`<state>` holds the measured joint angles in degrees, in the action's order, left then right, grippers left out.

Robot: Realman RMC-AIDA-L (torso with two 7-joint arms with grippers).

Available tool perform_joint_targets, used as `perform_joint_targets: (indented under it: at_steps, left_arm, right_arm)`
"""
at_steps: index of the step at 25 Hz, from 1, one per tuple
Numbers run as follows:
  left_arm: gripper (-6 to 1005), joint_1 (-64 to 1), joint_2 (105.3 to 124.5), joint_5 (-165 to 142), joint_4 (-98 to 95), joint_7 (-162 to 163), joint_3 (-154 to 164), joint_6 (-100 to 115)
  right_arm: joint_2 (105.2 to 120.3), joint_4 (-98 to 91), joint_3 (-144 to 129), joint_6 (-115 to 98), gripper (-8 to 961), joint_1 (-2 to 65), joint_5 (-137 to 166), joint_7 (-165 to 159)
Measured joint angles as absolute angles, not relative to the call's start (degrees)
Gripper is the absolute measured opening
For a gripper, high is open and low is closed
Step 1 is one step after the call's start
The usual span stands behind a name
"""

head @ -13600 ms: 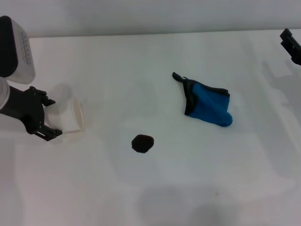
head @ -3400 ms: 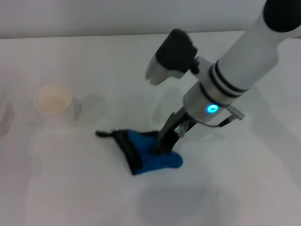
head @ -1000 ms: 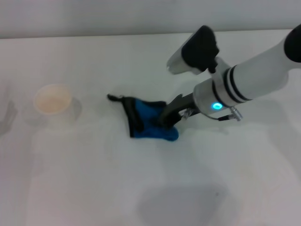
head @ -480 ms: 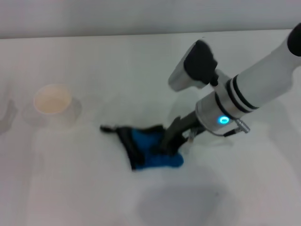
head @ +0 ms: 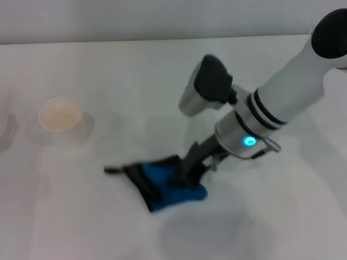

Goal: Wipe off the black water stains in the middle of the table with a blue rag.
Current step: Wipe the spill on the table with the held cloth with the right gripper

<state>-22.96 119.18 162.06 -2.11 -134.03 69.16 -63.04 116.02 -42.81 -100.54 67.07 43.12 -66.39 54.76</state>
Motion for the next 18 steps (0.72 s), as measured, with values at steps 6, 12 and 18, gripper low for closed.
perform_joint_targets:
  at_steps: [6, 12, 18]
  left_arm:
    - [890, -23.08, 119.18, 162.07, -2.11, -134.03, 69.17, -63.01]
    - [891, -22.98, 119.22, 162.07, -2.11, -134.03, 69.17, -63.01]
    - [891, -22.96, 119.20, 162.07, -2.11, -134.03, 69.16, -63.01]
  right_arm:
    - [115.53, -42.03, -96.46, 56.89, 102, 42.81, -66.15, 54.21]
    - [115.24, -40.11, -90.17, 54.25, 105, 42.65, -61.61, 53.75]
    - [114.85, -40.85, -85.73, 59.49, 107, 41.40, -54.77, 53.37]
